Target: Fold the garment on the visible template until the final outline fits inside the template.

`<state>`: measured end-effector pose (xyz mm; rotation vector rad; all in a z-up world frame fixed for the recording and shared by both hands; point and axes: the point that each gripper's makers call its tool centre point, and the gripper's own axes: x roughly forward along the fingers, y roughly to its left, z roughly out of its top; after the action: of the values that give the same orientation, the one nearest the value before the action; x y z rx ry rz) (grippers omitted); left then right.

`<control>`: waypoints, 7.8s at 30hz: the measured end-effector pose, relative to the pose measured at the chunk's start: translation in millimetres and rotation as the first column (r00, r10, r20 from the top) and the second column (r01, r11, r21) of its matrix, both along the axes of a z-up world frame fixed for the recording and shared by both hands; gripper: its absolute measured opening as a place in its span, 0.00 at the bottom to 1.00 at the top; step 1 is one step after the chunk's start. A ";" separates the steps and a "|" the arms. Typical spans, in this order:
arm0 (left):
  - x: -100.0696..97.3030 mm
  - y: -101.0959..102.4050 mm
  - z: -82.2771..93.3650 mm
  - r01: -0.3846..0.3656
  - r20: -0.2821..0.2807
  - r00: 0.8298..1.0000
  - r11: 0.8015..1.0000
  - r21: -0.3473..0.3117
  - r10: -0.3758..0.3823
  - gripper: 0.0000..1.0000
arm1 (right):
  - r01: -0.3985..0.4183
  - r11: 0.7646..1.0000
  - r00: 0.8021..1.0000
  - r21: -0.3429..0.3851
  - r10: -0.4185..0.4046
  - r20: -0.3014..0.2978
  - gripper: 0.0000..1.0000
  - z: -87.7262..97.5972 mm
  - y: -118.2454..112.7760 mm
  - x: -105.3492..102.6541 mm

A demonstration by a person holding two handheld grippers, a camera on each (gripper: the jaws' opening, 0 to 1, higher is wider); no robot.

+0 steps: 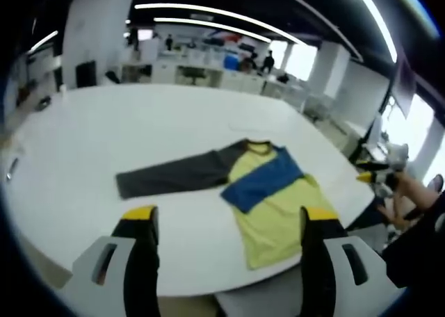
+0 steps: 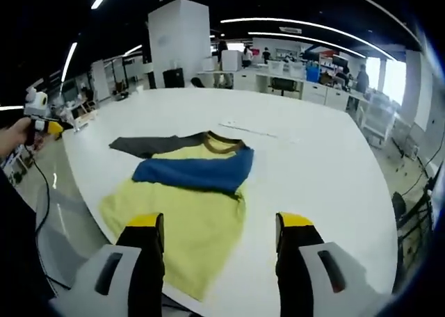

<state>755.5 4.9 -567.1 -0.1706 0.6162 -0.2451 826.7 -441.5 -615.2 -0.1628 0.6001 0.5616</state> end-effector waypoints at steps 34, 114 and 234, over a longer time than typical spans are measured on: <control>-19.0 -18.3 11.8 0.028 -0.005 1.000 0.999 0.018 -0.028 0.84 | -0.089 0.988 0.996 0.128 0.090 -0.001 1.00 17.3 -6.3 -23.1; 176.3 192.1 -157.4 0.295 -0.255 0.922 0.955 -0.018 -0.290 0.71 | 0.122 0.991 0.988 0.060 -0.116 -0.099 0.92 -23.3 27.9 -1.4; 168.1 16.0 60.7 0.231 -0.130 0.969 0.951 0.204 -0.208 0.00 | -0.118 0.986 0.993 0.116 0.120 -0.009 1.00 -8.1 -26.5 -5.8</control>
<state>923.6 20.9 -506.4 0.0988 0.7648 -0.3835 820.9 -467.9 -623.3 -0.0851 0.5746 0.7120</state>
